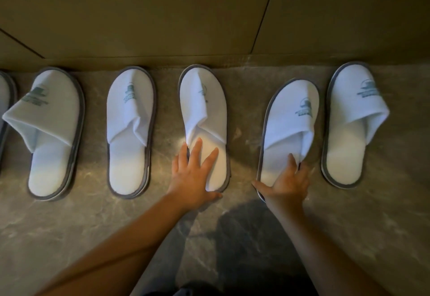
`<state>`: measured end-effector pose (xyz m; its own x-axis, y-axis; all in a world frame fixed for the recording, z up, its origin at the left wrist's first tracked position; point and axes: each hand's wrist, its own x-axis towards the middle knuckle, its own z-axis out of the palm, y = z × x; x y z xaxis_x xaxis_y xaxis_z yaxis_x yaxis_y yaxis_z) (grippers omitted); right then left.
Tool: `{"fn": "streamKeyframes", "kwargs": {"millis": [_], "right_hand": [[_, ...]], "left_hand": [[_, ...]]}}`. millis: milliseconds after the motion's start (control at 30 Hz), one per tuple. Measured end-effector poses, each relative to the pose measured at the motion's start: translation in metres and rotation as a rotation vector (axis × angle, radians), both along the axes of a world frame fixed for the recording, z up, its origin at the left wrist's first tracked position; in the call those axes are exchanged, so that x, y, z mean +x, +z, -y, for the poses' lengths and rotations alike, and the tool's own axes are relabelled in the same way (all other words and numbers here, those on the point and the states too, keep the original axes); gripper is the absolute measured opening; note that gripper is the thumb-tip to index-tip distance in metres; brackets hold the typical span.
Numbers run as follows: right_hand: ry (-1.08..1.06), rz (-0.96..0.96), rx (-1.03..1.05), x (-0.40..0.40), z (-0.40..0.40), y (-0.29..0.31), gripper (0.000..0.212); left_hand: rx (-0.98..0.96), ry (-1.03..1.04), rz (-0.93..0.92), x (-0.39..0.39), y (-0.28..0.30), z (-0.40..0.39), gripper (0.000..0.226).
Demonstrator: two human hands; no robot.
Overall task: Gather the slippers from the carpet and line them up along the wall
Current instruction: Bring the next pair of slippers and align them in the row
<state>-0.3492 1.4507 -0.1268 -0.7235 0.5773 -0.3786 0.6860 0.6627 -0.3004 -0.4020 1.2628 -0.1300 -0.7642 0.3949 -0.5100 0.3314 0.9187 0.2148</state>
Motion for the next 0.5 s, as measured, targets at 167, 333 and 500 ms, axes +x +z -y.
{"fn": "streamKeyframes", "kwargs": {"millis": [167, 333, 500], "right_hand": [[0.099, -0.016, 0.004, -0.003, -0.010, -0.002, 0.102], [0.203, -0.062, -0.065, -0.019, -0.016, -0.002, 0.102], [0.193, -0.060, -0.044, -0.017, -0.007, -0.004, 0.098]], "left_hand": [[-0.004, 0.009, 0.005, 0.000, 0.000, 0.000, 0.097], [-0.006, 0.005, 0.005, -0.001, -0.001, 0.002, 0.098], [-0.027, -0.009, -0.004, -0.001, 0.000, 0.002, 0.097]]}}
